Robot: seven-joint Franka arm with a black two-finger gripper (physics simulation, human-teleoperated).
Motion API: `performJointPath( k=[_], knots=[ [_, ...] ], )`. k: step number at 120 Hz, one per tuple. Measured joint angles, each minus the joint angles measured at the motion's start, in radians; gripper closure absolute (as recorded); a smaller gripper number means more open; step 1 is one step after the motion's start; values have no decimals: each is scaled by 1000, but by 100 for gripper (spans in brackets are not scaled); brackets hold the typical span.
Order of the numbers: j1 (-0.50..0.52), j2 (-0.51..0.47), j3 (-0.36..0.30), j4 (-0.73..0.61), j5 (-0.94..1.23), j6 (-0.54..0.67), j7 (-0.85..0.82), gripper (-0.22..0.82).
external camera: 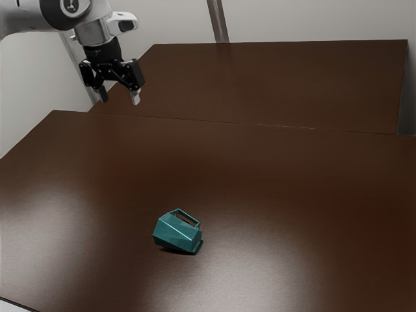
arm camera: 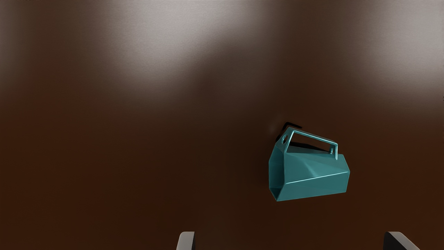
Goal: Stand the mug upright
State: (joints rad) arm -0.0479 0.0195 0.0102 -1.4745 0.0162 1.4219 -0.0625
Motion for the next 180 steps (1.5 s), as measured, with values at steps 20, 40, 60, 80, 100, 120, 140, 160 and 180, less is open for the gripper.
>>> performJointPath(
  k=[20,40,60,80,100,120,140,160,180],
  knots=[
    [13,-8,-1,-18,0,3,-2,2],
    [30,-66,3,-150,-14,76,4,2],
    [61,-99,22,-283,-115,195,30,2],
    [76,-121,35,-421,-246,343,84,2],
    [88,-146,43,-555,-399,474,162,2],
    [89,-159,56,-671,-540,578,253,2],
    [91,-166,80,-787,-675,657,350,2],
    [90,-174,88,-864,-742,696,428,2],
    [90,-174,94,-930,-790,716,475,2]
  ],
)
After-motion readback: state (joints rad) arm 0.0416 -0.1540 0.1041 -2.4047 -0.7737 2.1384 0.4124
